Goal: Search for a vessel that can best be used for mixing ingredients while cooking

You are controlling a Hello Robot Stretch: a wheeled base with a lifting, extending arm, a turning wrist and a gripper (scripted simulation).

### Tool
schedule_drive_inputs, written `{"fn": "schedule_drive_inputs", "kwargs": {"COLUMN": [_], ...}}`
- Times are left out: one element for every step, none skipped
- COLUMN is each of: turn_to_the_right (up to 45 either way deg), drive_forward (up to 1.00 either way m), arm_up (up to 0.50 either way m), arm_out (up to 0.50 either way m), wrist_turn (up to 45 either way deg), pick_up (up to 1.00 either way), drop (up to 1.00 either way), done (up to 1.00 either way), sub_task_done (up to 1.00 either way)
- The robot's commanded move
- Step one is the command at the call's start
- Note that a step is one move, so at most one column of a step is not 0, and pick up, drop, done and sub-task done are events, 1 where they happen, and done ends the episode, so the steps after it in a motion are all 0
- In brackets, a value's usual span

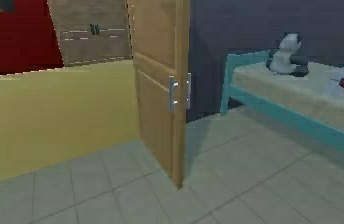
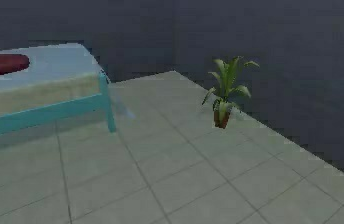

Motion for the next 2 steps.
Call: {"fn": "schedule_drive_inputs", "kwargs": {"turn_to_the_right": [-45.0, -9.0], "drive_forward": [0.00, 0.00], "arm_up": [0.00, 0.00], "arm_out": [0.00, 0.00], "wrist_turn": [0.0, 0.0], "pick_up": [0.00, 0.00], "drop": [0.00, 0.00], "done": [0.00, 0.00], "sub_task_done": [0.00, 0.00]}}
